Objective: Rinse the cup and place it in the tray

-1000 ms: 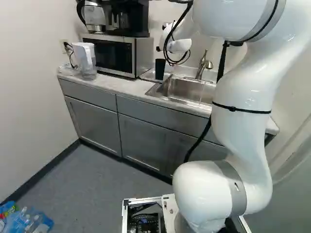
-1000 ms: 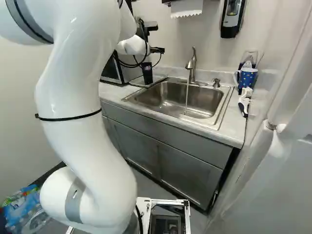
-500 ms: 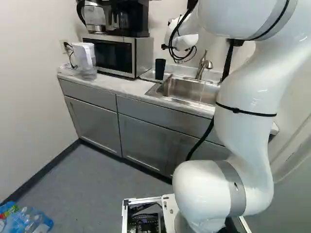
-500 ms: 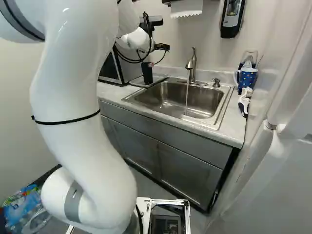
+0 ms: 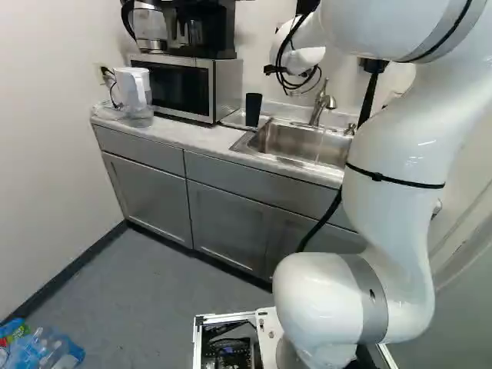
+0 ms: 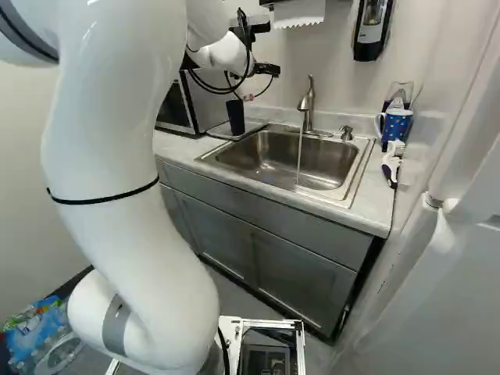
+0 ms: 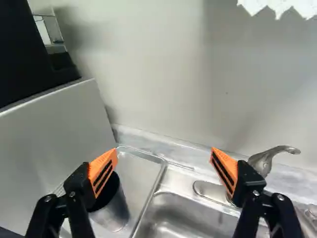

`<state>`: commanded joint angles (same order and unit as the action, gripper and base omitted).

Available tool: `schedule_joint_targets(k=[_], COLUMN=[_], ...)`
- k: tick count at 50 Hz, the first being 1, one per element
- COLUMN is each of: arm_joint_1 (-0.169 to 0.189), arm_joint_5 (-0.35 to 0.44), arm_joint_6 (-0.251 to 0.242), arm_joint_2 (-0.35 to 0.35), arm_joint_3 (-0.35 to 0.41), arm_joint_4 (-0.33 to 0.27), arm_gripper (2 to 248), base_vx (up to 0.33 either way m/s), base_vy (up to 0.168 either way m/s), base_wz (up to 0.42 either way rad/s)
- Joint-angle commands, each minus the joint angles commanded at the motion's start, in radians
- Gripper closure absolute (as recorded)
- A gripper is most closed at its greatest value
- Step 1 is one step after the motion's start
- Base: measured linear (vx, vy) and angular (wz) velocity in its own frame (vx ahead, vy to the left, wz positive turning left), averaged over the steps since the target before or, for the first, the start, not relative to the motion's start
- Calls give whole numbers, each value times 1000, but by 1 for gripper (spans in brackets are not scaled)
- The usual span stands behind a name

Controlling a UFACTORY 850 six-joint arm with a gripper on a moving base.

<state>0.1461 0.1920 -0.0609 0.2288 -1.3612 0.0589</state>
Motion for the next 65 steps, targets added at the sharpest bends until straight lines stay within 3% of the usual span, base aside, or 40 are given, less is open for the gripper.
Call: schedule_joint_targets(k=[29,65], arm_joint_1=[58,122], arm_joint_5=[-30,-30], arm_joint_6=[0,0], arm_joint_2=[2,56], arm_joint_3=[-56,-117], arm_joint_4=[0,0], arm_gripper=[3,3], base_vx=[0,0], base_vy=[0,0], base_wz=[0,0])
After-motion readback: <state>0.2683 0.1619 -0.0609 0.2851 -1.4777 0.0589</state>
